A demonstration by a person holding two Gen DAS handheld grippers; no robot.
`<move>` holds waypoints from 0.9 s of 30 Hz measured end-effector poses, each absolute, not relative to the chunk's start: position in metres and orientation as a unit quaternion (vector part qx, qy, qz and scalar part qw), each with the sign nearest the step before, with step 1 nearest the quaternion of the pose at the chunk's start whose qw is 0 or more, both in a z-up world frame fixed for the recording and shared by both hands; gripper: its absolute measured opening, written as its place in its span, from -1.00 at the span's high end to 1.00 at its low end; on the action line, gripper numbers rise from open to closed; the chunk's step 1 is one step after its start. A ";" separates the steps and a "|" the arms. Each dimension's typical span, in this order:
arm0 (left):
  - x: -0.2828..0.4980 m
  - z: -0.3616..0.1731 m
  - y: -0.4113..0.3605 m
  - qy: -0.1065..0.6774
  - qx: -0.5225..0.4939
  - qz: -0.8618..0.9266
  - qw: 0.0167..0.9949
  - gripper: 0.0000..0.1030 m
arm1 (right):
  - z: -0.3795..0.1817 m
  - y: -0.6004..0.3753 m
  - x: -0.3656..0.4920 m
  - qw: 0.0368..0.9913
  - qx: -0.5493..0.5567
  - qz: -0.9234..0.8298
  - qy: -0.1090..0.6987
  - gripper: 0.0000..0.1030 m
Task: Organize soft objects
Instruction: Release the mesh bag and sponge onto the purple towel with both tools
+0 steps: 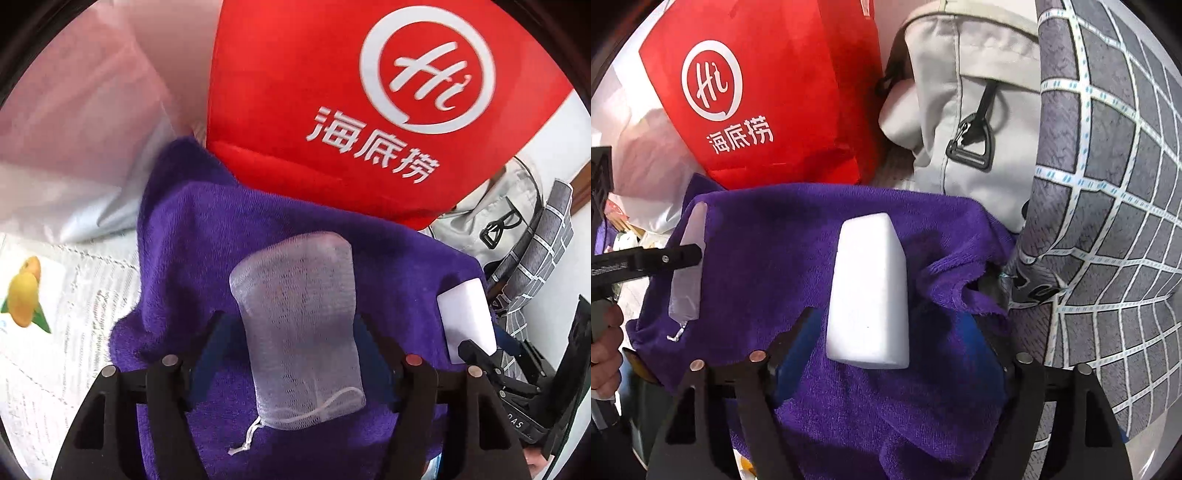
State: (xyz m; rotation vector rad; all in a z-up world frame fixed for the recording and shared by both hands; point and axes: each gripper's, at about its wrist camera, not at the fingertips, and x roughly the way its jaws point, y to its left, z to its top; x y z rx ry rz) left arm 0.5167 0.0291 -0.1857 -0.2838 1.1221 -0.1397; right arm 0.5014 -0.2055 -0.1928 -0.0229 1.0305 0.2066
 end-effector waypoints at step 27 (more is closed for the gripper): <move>0.400 -0.083 0.006 0.457 -0.087 -0.097 0.880 -0.27 | -0.115 -0.228 0.361 0.906 -0.008 0.040 0.422 -0.54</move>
